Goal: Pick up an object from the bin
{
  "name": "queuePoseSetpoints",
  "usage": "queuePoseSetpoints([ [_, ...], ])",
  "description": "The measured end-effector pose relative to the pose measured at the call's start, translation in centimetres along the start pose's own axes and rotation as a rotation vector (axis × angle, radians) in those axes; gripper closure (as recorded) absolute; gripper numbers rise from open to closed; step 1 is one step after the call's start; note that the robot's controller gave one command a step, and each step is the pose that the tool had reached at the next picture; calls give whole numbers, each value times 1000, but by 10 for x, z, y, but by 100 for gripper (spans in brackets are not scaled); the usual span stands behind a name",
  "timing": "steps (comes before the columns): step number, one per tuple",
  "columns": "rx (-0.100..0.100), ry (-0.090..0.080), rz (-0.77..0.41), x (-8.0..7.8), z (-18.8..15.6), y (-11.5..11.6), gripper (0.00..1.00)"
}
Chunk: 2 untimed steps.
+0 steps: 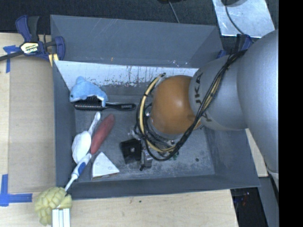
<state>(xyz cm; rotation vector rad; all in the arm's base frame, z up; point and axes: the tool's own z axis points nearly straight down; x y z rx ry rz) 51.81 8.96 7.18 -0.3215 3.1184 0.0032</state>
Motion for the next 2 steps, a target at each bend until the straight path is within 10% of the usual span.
queuePoseSetpoints([
  [2,0,-2,1,0,-8,0,100],
])
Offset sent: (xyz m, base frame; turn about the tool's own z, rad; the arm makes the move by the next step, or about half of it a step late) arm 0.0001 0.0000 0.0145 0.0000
